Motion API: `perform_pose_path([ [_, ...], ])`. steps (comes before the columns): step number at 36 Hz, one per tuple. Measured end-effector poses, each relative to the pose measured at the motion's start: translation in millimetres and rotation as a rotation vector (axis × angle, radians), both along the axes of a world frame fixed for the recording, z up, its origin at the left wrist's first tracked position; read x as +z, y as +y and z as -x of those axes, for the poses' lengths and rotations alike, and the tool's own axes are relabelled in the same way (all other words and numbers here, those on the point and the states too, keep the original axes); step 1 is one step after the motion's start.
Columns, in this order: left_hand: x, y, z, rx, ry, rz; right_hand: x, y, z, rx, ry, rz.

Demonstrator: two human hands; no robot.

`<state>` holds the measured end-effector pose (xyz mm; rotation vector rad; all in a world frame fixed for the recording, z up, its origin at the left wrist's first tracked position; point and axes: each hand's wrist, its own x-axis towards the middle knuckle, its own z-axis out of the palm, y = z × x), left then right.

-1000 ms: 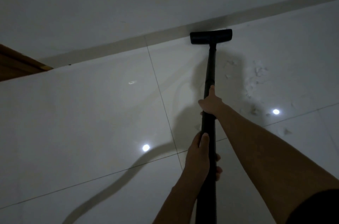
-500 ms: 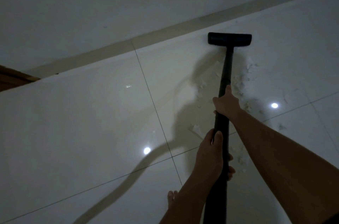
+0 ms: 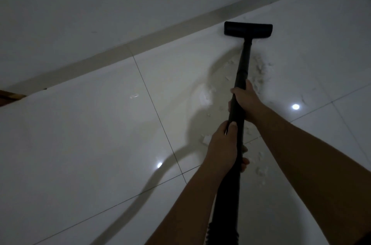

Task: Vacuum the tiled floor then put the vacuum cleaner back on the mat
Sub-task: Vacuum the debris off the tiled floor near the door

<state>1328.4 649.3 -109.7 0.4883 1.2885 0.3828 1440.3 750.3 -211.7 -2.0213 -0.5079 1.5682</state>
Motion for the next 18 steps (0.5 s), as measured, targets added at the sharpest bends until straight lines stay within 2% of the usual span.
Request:
perform_pose_path([
  [7,7.6,-0.1,-4.7,-0.034,0.005,-0.032,4.7,2.7,-8.7,-0.058,0.010,-0.016],
  [18,20.5,-22.9,2.4,-0.026,0.014,0.011,4.7,-23.8,0.1,-0.014,-0.004,0.060],
])
